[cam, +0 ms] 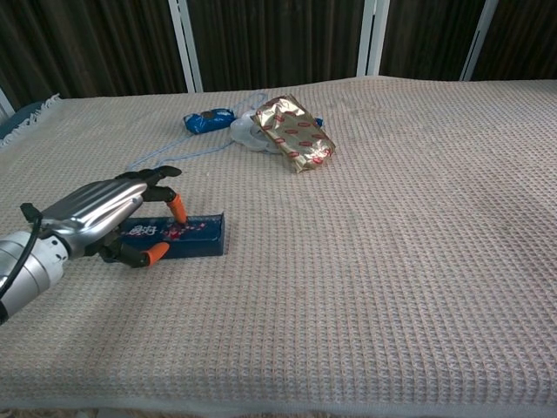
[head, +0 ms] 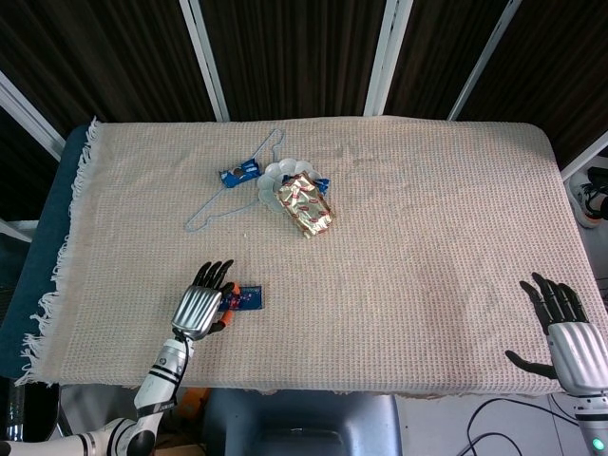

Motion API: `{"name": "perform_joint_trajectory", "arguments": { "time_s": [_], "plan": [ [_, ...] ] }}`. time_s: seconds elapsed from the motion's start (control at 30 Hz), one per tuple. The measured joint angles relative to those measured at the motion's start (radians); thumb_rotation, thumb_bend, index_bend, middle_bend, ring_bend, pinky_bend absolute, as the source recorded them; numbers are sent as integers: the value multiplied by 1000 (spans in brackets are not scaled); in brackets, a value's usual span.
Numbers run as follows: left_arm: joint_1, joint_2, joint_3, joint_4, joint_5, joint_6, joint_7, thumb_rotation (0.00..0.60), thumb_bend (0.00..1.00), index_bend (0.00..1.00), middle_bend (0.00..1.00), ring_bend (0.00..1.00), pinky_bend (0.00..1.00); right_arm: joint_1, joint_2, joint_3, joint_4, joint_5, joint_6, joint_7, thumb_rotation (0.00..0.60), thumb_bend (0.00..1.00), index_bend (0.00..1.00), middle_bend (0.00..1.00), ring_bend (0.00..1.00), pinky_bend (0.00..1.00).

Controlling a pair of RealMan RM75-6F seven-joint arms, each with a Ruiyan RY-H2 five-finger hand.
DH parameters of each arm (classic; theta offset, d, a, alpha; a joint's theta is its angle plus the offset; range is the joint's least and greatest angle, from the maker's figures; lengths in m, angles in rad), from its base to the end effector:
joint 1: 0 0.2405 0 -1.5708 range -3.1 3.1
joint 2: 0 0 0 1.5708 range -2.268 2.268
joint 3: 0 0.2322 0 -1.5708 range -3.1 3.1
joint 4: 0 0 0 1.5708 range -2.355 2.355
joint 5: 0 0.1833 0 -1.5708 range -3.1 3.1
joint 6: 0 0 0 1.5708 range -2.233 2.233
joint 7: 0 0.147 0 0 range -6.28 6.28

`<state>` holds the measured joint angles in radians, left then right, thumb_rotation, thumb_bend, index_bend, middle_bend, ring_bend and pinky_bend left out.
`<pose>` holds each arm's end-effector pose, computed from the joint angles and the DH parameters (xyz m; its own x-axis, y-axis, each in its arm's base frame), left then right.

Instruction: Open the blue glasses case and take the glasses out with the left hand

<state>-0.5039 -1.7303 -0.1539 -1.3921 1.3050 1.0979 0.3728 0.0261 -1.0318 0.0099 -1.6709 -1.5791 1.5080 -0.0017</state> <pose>-0.1601 0.2728 -0.0240 0.3983 0.2149 0.8917 0.8932 -0.3119 -0.3238 -0.2753 -0.1558 0.1861 0.4276 -0.0417 0.9030 -0.9039 -0.0330 0.4265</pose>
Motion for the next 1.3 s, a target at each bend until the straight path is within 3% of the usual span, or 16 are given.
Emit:
{"name": "perform_joint_trajectory", "arguments": {
  "time_s": [0.2,0.53,0.8,0.97,1.13,1.2,1.3],
  "plan": [
    [-6,0,4,-2,-3,7,-6,600,377,454,35,0,32,0,0,0,0,-1,0,0,600,134,0,0,0,0],
    [-12,1,6,-11,-6,21,-13,600,473,501,61,0,32,0,1,-1,1,-4,2,2,600,133,0,0,0,0],
    [-33,-5,-31,-3,-42,18,-10,600,470,496,65,0,32,-1,6,-2,1,-6,4,14,600,134,0,0,0,0],
    [-60,-10,-75,17,-83,6,-10,600,444,394,61,0,32,1,9,0,2,-2,2,22,600,134,0,0,0,0],
    [-101,-26,-122,62,-152,-29,4,600,419,123,45,0,32,3,11,1,1,0,-2,23,600,134,0,0,0,0],
    [-120,-32,-139,85,-181,-43,16,600,419,90,39,0,32,3,12,1,1,0,-2,26,600,134,0,0,0,0],
    [-127,-25,-146,85,-195,-46,19,600,470,174,39,0,32,3,13,4,2,5,-1,29,600,134,0,0,0,0]
  ]
}}
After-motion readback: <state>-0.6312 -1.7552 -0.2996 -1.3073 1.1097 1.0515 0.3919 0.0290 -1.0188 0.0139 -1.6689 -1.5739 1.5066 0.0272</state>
